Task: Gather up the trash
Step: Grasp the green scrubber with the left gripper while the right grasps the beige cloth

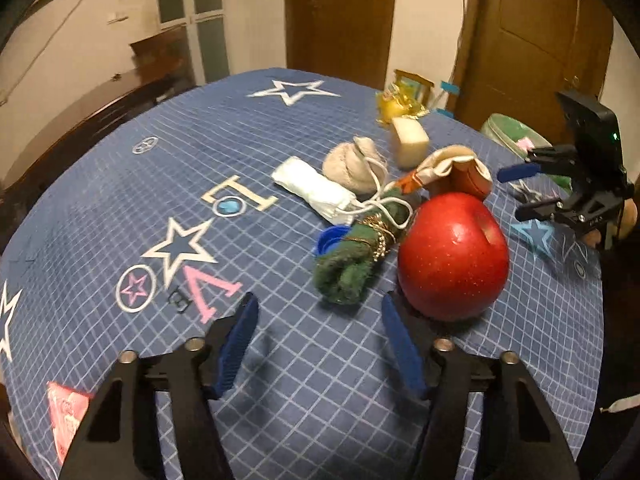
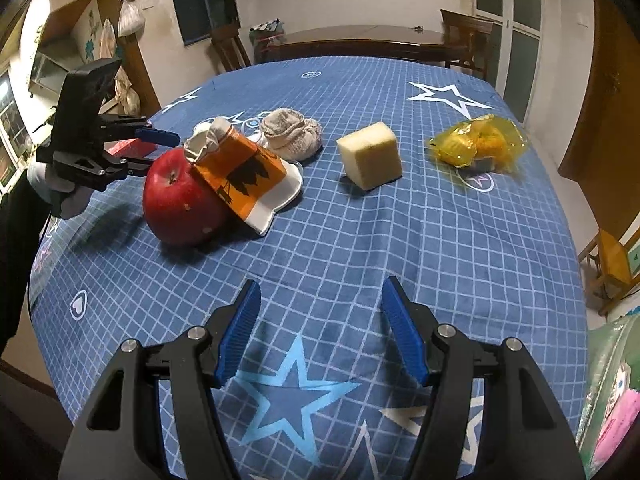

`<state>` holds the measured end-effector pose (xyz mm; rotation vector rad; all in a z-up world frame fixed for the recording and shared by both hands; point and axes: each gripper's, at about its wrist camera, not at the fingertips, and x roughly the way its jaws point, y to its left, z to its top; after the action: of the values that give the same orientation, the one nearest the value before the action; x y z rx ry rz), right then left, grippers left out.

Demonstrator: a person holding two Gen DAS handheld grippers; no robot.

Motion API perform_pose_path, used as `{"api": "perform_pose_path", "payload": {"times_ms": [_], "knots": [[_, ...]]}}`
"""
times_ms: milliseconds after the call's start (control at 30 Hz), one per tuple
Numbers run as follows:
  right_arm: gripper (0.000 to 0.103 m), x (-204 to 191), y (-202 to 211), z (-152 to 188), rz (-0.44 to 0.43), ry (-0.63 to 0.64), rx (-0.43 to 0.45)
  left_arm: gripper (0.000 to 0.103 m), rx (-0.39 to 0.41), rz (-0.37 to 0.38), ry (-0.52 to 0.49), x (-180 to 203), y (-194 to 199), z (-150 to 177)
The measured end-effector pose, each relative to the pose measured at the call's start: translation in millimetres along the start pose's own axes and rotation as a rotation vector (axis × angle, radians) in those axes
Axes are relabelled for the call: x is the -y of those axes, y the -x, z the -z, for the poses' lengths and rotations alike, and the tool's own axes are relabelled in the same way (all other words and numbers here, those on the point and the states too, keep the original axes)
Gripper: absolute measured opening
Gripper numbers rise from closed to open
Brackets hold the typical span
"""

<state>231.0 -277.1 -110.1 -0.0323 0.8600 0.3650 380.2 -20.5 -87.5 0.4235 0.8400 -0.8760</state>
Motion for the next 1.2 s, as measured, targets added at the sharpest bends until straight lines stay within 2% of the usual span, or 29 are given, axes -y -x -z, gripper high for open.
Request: {"api": "perform_pose_path", "payload": {"times_ms": [67,400,433,467,500,600,700,867,1000,1067,1100,1167,1200], "knots": [[0.061,-2.9,-5.5,-4.4,-0.009,0.014,-0.003,0.049,-0.025,0.019,-0.007,0.3,-14.3,-3.6],[0.061,-21.7,-22.1,-36.1,-0.083,0.187,-0.001,0.047,-0.023,0.039,-0.079,10.8,-39.3,-15.6],[0.061,-20.7,-23.5,-40.2,-0.09,0.202,0.003,0.045,-0.02,0.048,-0.071,10.6,-41.5,-16.0],[0.061,-19.4,-25.1,-44.6,-0.105,0.212,0.003,0.037,-0.018,0.064,-0.062,10.4,-43.6,-16.0],[0.061,-18.4,-26.6,-49.3,-0.122,0.218,0.004,0.034,-0.019,0.077,-0.053,9.9,-45.2,-16.5],[0.061,-9.7,-27.4,-60.3,-0.174,0.199,0.006,0.032,-0.003,0.078,-0.012,8.7,-46.1,-13.2],[0.061,-7.0,-21.1,-72.2,-0.262,0.107,0.03,0.029,0.007,0.045,0.049,7.1,-43.9,-7.9],[0.061,-38.2,-13.2,-90.8,-0.174,0.028,0.082,0.028,0.011,0.005,0.085,10.0,-38.2,-3.9],[0.06,-54.9,-27.0,-93.9,-0.129,0.017,0.06,0.028,0.009,-0.015,0.092,12.6,-41.3,-7.5],[0.046,-47.7,-28.1,-93.3,-0.112,-0.014,0.057,0.028,0.008,-0.02,0.105,13.9,-43.7,-9.7],[0.044,-41.0,-28.2,-94.1,-0.103,-0.037,0.056,0.028,0.007,-0.022,0.108,15.0,-45.2,-10.7],[0.028,-30.7,-23.6,-90.5,-0.088,-0.058,0.057,0.027,0.004,-0.027,0.111,16.5,-46.5,-10.7],[0.024,-27.5,-21.0,-88.2,-0.071,-0.064,0.058,0.027,0.005,-0.03,0.114,17.1,-46.1,-10.6]]}}
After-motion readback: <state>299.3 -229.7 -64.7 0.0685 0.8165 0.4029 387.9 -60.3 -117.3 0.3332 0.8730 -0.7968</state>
